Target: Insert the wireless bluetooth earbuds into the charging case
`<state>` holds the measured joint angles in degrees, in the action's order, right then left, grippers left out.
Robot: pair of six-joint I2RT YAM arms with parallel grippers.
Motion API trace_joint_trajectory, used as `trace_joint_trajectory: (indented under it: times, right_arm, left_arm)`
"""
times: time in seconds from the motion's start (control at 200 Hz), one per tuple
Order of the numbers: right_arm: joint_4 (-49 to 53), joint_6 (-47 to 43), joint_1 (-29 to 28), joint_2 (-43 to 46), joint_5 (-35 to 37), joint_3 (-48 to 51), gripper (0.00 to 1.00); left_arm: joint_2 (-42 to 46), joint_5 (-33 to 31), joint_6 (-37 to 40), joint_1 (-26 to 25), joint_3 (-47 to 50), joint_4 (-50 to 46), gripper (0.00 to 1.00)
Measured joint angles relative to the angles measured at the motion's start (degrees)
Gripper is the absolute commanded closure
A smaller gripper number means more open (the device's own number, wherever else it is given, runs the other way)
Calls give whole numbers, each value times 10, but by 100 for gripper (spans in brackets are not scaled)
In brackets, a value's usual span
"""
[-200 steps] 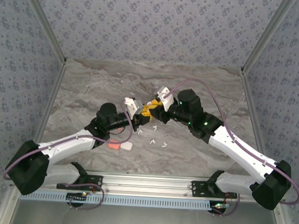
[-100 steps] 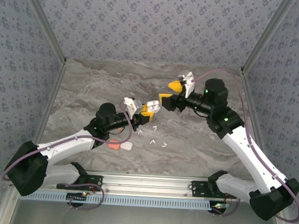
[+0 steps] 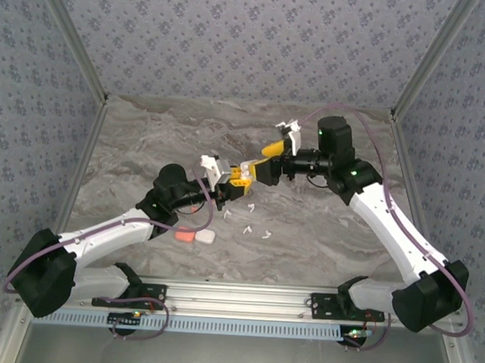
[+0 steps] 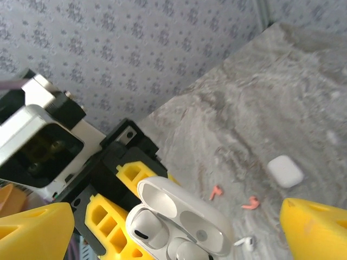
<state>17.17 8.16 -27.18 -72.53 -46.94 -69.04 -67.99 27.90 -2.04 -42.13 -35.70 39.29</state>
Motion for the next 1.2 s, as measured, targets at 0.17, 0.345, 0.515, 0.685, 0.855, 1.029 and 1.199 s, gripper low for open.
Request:
trace_joint_trajectory:
  times: [0.17,0.345,0.515,0.685,0.855,1.029,1.199]
  right_arm:
    - [20,-1,-20,-18,-24,-6,0]
    - [37,-12,-26,-19,-39,-17,0]
    - [50,-26,-26,-11,-38,-17,0]
    - [56,-33,-27,15,-35,-10,0]
    - [62,-38,-34,35,-25,-4,0]
    - [82,-43,-31,41,44,-3,0]
    - [73,-35,-13,98,172,28,1]
  left_arm:
    - [0,2,0,0,0,0,100]
    - [0,2,0,0,0,0,100]
    - [0,5,0,-2,0,0,100]
    - [0,3,0,-4,0,-1,100]
    - [0,-1,0,-4,0,-7,100]
    - [0,-4,0,-4,0,-11,100]
    - [-5,-31,-2,-4,-3,-27,100]
